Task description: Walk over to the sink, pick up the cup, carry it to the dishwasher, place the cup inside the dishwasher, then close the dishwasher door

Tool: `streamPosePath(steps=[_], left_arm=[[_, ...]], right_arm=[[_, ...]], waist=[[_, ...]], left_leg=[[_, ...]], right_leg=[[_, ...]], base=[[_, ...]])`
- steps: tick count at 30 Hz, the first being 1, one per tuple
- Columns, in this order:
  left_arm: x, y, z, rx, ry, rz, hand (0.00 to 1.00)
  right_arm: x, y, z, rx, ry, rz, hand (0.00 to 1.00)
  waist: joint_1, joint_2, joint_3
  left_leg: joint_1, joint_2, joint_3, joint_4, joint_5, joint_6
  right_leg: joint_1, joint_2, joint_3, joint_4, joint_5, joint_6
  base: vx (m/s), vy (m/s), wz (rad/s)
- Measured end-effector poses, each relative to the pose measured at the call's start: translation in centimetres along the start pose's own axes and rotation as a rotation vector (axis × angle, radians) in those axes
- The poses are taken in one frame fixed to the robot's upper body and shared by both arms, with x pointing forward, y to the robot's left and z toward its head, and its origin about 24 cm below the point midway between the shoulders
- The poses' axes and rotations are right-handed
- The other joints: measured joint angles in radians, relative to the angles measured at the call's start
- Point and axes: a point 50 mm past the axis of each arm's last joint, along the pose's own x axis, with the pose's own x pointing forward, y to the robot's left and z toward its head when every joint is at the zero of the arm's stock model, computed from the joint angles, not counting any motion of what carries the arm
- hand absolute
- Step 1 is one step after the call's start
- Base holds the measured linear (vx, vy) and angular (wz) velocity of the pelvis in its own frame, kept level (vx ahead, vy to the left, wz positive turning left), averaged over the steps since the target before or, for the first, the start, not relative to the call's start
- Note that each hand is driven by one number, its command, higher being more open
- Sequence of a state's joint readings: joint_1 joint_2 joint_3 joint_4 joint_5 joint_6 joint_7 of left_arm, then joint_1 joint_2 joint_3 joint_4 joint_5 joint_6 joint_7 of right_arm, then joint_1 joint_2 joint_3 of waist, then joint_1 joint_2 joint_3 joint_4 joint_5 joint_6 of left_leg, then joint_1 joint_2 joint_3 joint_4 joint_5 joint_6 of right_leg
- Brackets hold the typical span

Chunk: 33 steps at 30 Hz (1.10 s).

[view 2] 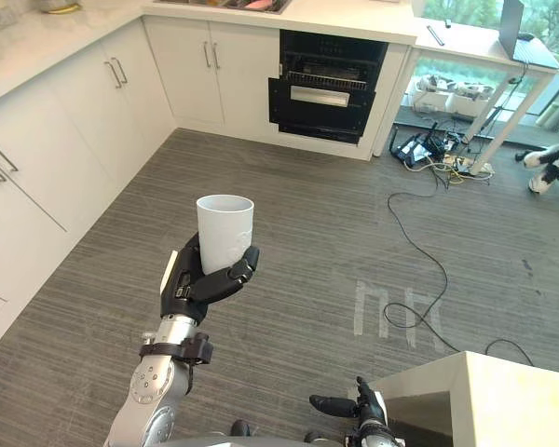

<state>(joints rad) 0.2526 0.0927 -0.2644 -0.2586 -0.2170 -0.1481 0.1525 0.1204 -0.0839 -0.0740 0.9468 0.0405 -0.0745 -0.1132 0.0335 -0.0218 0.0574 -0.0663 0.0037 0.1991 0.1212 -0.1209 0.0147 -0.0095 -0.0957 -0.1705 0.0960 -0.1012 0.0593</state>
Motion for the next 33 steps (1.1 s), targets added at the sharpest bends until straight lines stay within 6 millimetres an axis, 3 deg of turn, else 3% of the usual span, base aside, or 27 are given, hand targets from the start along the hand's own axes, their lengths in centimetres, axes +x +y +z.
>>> streamPosePath(steps=[2, 5, 6, 8, 10, 13, 15, 16, 17, 20, 21, 22, 24, 25, 27, 29, 30, 32, 33], left_arm=[[0.1, -0.3, 0.4, -0.010, -0.017, -0.009, 0.00], [0.2, -1.0, 0.6, -0.023, -0.029, -0.036, 0.00], [0.2, -1.1, 1.1, -0.025, -0.047, -0.039, 0.00], [0.2, -1.2, 2.0, -0.029, -0.085, -0.042, 0.00], [0.2, -1.6, 3.8, -0.049, -0.173, -0.049, 0.00], [0.6, -2.2, 4.4, -0.063, -0.209, -0.069, 0.00], [0.7, -2.6, 4.6, -0.076, -0.219, -0.084, 0.00], [0.6, -3.1, 4.2, -0.095, -0.204, -0.087, 0.00], [0.5, -3.2, 4.1, -0.106, -0.197, -0.085, 0.00], [0.6, -3.5, 3.9, -0.126, -0.193, -0.082, 0.00], [0.6, -3.6, 3.9, -0.132, -0.190, -0.083, 0.00], [0.6, -3.7, 3.9, -0.137, -0.192, -0.090, 0.00], [0.6, -3.8, 3.9, -0.138, -0.192, -0.103, 0.00], [0.5, -3.8, 4.0, -0.139, -0.195, -0.101, 0.00], [0.5, -3.7, 4.3, -0.139, -0.209, -0.098, 0.00], [0.5, -3.4, 4.5, -0.137, -0.219, -0.090, 0.00], [0.6, -3.2, 4.5, -0.134, -0.223, -0.076, 0.00], [0.6, -2.9, 4.3, -0.129, -0.215, -0.063, 0.00], [0.6, -2.6, 4.1, -0.121, -0.205, -0.053, 0.00]], right_arm=[[0.0, -0.2, 0.6, -0.015, -0.025, -0.009, 1.00], [0.0, -0.1, 1.3, -0.031, -0.050, -0.007, 1.00], [0.0, 0.3, 1.6, -0.022, -0.067, 0.000, 1.00], [-0.2, 1.0, 1.9, -0.007, -0.084, 0.017, 1.00], [-0.3, 1.8, 3.0, 0.005, -0.131, 0.033, 1.00], [-0.3, 1.9, 3.5, 0.006, -0.150, 0.035, 1.00], [-0.5, 1.7, 3.4, 0.009, -0.156, 0.031, 1.00], [-0.6, 1.1, 3.2, -0.006, -0.160, 0.018, 1.00], [-0.6, 0.8, 3.4, -0.017, -0.167, 0.013, 1.00], [-0.8, 1.0, 4.2, -0.031, -0.207, 0.026, 1.00], [-1.0, 1.0, 4.2, -0.026, -0.216, 0.027, 1.00], [-1.1, 1.1, 4.5, -0.013, -0.237, 0.026, 1.00], [-1.4, 0.8, 4.4, -0.007, -0.245, 0.010, 1.00], [-1.4, 0.7, 4.5, -0.006, -0.249, 0.004, 1.00], [-1.4, 0.6, 4.6, -0.008, -0.255, 0.000, 1.00], [-1.3, 0.5, 4.6, -0.013, -0.251, -0.003, 1.00], [-1.2, 0.4, 4.4, -0.019, -0.240, -0.004, 1.00], [-0.9, 0.2, 3.9, -0.031, -0.208, -0.008, 1.00], [-0.6, 0.3, 3.6, -0.038, -0.182, -0.004, 1.00]], waist=[[-0.003, 0.002, 0.013], [-0.005, 0.005, 0.034], [-0.009, 0.001, 0.058], [-0.016, 0.006, 0.063], [-0.022, 0.009, 0.064], [-0.026, 0.012, 0.066], [-0.036, -0.012, 0.051], [-0.044, 0.016, 0.041], [-0.044, 0.040, 0.030], [-0.047, 0.059, 0.029], [-0.046, 0.062, 0.031], [-0.038, 0.065, 0.037], [-0.015, 0.063, 0.039], [-0.004, 0.056, 0.041], [0.008, 0.062, 0.037], [0.009, 0.060, 0.036], [0.009, 0.058, 0.034], [0.012, 0.052, 0.029], [0.017, 0.040, 0.019]], left_leg=[[0.002, -0.008, 0.006, 0.030, -0.041, 0.018], [0.051, -0.024, -0.007, 0.042, -0.051, 0.026], [0.100, -0.033, -0.026, 0.040, -0.065, 0.047], [0.130, -0.032, -0.063, 0.052, -0.093, 0.052], [0.149, -0.026, -0.108, 0.057, -0.118, 0.047], [0.189, -0.019, -0.157, 0.051, -0.140, 0.022], [0.213, -0.028, -0.168, 0.055, -0.168, -0.023], [0.228, -0.004, -0.177, 0.071, -0.201, -0.034], [0.222, 0.021, -0.172, 0.092, -0.209, -0.047], [0.159, 0.082, -0.142, 0.303, -0.202, -0.072], [0.094, 0.116, -0.129, 0.503, -0.166, -0.099], [0.011, 0.162, -0.109, 0.718, -0.119, -0.102], [-0.081, 0.237, -0.046, 0.882, -0.137, -0.079], [-0.134, 0.268, -0.010, 0.889, -0.159, -0.064], [-0.203, 0.278, 0.011, 0.790, -0.182, -0.039], [-0.231, 0.254, 0.014, 0.636, -0.186, -0.047], [-0.245, 0.207, 0.008, 0.449, -0.165, -0.055], [-0.230, 0.147, 0.005, 0.288, -0.002, -0.053], [-0.207, 0.121, 0.023, 0.278, 0.040, -0.037]], right_leg=[[-0.037, -0.023, 0.009, 0.108, -0.047, 0.021], [-0.153, -0.072, 0.006, 0.445, -0.078, 0.022], [-0.191, -0.094, 0.002, 0.601, -0.071, 0.026], [-0.243, -0.091, 0.006, 0.702, -0.122, 0.025], [-0.315, -0.054, 0.006, 0.665, -0.155, 0.011], [-0.359, -0.013, 0.008, 0.557, -0.159, 0.002], [-0.364, 0.005, 0.036, 0.420, -0.087, -0.026], [-0.345, 0.011, 0.004, 0.436, -0.056, -0.067], [-0.329, 0.025, -0.015, 0.428, -0.074, -0.077], [-0.237, 0.063, -0.062, 0.370, -0.099, -0.102], [-0.170, 0.083, -0.076, 0.325, -0.103, -0.109], [-0.102, 0.096, -0.087, 0.283, -0.109, -0.120], [-0.018, 0.108, -0.087, 0.227, -0.115, -0.127], [0.016, 0.109, -0.085, 0.195, -0.126, -0.139], [0.045, 0.104, -0.079, 0.169, -0.136, -0.129], [0.061, 0.089, -0.079, 0.154, -0.144, -0.115], [0.071, 0.063, -0.075, 0.147, -0.158, -0.091], [0.089, 0.025, -0.050, 0.144, -0.175, -0.040], [0.100, -0.007, -0.028, 0.128, -0.170, -0.002]], base=[[0.12, 0.105, -0.14], [0.19, 0.157, 0.17], [0.29, 0.121, 0.46], [0.25, 0.055, 0.55], [0.26, 0.001, 0.58], [0.27, -0.064, 0.61], [0.42, -0.149, 0.88], [0.42, -0.159, 0.72], [0.58, -0.242, 0.58], [0.37, -0.182, 0.31], [0.35, -0.179, 0.31], [0.32, -0.158, 0.20], [0.26, -0.098, 0.09], [0.24, -0.064, 0.01], [0.19, 0.027, 0.01], [0.25, 0.137, 0.02], [0.29, 0.198, -0.05], [0.36, 0.233, -0.24], [0.43, 0.262, -0.41]])
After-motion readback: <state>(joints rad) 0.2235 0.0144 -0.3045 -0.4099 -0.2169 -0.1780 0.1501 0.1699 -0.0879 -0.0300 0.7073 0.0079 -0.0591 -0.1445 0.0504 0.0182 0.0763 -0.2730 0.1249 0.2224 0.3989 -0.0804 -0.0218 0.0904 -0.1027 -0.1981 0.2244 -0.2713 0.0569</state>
